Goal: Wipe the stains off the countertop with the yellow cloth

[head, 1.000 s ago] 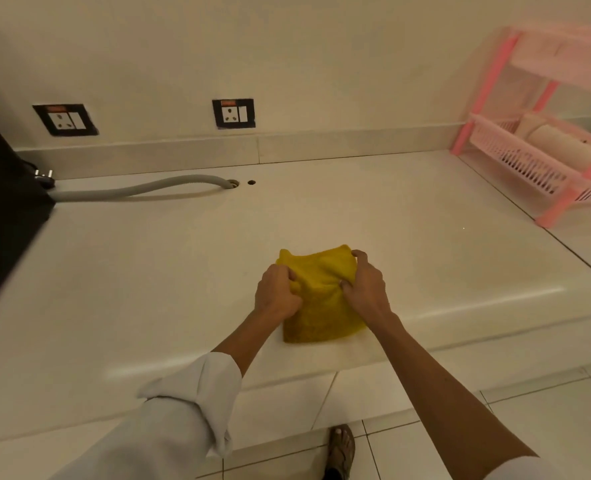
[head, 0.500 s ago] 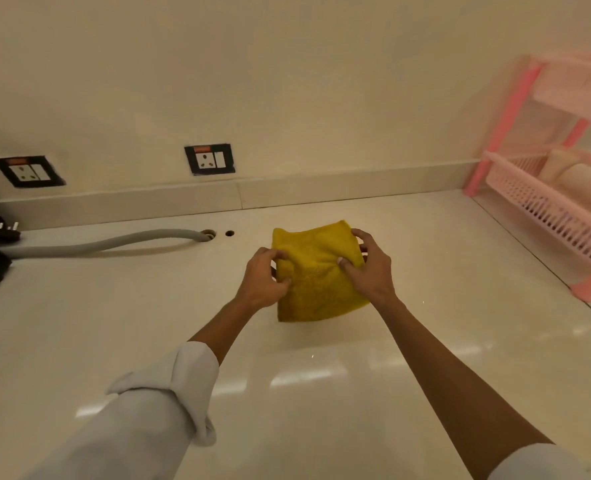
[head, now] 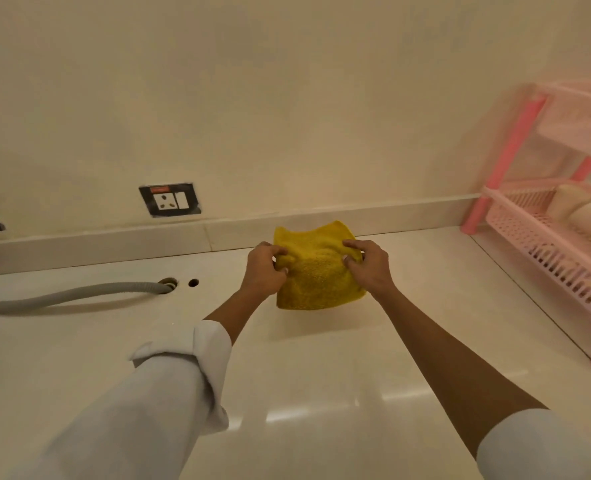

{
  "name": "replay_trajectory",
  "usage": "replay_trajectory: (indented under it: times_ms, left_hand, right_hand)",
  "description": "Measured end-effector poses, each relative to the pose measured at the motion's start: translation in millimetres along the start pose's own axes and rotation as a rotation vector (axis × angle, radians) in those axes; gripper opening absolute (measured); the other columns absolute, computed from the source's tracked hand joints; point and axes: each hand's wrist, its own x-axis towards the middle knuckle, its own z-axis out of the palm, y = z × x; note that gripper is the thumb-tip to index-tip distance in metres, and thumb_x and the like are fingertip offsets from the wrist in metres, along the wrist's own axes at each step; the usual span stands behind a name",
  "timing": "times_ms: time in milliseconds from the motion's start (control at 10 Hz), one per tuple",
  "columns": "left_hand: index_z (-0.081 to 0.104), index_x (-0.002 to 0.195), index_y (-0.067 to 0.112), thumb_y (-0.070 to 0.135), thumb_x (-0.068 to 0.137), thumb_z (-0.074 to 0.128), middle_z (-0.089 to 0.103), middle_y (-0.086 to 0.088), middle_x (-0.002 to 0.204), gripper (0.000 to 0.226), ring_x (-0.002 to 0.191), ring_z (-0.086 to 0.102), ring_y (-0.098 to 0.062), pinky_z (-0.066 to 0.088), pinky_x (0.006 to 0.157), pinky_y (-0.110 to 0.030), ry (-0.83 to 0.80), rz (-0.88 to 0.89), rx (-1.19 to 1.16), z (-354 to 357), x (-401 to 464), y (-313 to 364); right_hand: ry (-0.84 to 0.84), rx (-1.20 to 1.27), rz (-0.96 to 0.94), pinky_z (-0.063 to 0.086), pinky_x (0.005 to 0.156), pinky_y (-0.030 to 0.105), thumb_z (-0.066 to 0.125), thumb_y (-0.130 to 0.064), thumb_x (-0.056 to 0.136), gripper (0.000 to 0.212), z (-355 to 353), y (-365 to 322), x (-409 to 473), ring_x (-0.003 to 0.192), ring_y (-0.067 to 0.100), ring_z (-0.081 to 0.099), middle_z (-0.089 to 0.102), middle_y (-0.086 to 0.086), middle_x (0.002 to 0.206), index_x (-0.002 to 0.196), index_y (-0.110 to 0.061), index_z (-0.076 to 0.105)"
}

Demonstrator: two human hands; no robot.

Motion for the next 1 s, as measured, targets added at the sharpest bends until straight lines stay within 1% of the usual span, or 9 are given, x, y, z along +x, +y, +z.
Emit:
replay_trajectory:
  times_ms: [100,200,300,400,500,600,700,800,1000]
  left_hand:
    - [0.064,0.119,0.006,0.002,0.075,0.069,0.059,-0.014,0.118,0.044,0.098,0.062,-0.03,0.053,0.081,-0.033,-0.014,-0.024,0.02,18,26,-2]
    - [0.062,0.122,0.005,0.001,0.075,0.068,0.058,-0.014,0.121,0.047,0.104,0.06,-0.032,0.054,0.088,-0.039,-0.048,-0.04,0.04,34,48,-7]
    - [0.061,0.124,0.005,0.001,0.076,0.067,0.057,-0.014,0.123,0.049,0.107,0.059,-0.032,0.053,0.09,-0.038,-0.076,-0.056,0.072,51,67,-18]
    - [0.053,0.13,0.005,0.004,0.078,0.067,0.049,-0.016,0.133,0.054,0.117,0.054,-0.034,0.049,0.096,-0.037,-0.126,-0.075,0.103,66,76,-28]
    - [0.039,0.14,0.007,0.015,0.084,0.063,0.026,-0.018,0.153,0.061,0.135,0.035,-0.036,0.042,0.105,-0.044,-0.173,-0.08,0.239,77,77,-36]
    - [0.031,0.144,0.01,0.025,0.09,0.058,0.018,-0.018,0.158,0.063,0.142,0.022,-0.037,0.037,0.11,-0.05,-0.195,-0.012,0.406,83,76,-42]
    - [0.032,0.142,0.008,0.029,0.092,0.055,0.021,-0.018,0.157,0.06,0.142,0.022,-0.038,0.035,0.11,-0.051,-0.255,0.019,0.446,87,75,-45]
    - [0.03,0.143,0.006,0.029,0.093,0.053,0.021,-0.019,0.157,0.059,0.142,0.022,-0.039,0.034,0.111,-0.052,-0.322,0.001,0.419,84,68,-41]
    - [0.027,0.146,0.004,0.03,0.096,0.048,0.02,-0.019,0.158,0.06,0.145,0.019,-0.037,0.029,0.115,-0.05,-0.247,-0.011,0.304,66,58,-37]
  right_hand:
    - [-0.022,-0.079,-0.016,0.035,0.101,0.026,0.066,-0.007,0.087,0.037,4,10,27,0.121,0.031,0.054,0.059,0.016,0.127,0.124,-0.01,0.065]
    - [-0.046,-0.137,-0.02,0.032,0.099,0.022,0.065,-0.006,0.088,0.039,11,24,49,0.122,0.033,0.052,0.055,0.018,0.13,0.127,-0.007,0.063]
    - [-0.058,-0.167,-0.02,0.03,0.097,0.02,0.064,-0.005,0.088,0.04,22,40,64,0.122,0.033,0.051,0.053,0.018,0.131,0.129,-0.004,0.061]
    - [-0.089,-0.2,-0.015,0.032,0.098,0.023,0.067,-0.008,0.087,0.044,27,57,72,0.121,0.035,0.051,0.052,0.021,0.132,0.13,-0.003,0.059]
    - [-0.085,-0.225,0.006,0.034,0.106,0.035,0.068,-0.017,0.088,0.049,28,71,75,0.129,0.035,0.045,0.044,0.021,0.141,0.133,-0.003,0.054]
    - [-0.062,-0.252,-0.026,0.031,0.104,0.03,0.065,-0.02,0.091,0.048,31,73,76,0.133,0.032,0.042,0.041,0.018,0.146,0.135,-0.005,0.053]
    - [-0.122,-0.329,-0.089,0.037,0.107,0.04,0.063,-0.024,0.092,0.049,40,74,75,0.132,0.035,0.043,0.042,0.018,0.147,0.135,-0.005,0.052]
    - [-0.239,-0.427,-0.076,0.037,0.11,0.049,0.061,-0.031,0.093,0.056,46,73,70,0.138,0.036,0.036,0.037,0.018,0.152,0.141,-0.008,0.045]
    - [-0.258,-0.522,-0.129,0.03,0.115,0.05,0.058,-0.037,0.094,0.064,42,66,61,0.141,0.038,0.03,0.031,0.021,0.155,0.146,-0.005,0.036]
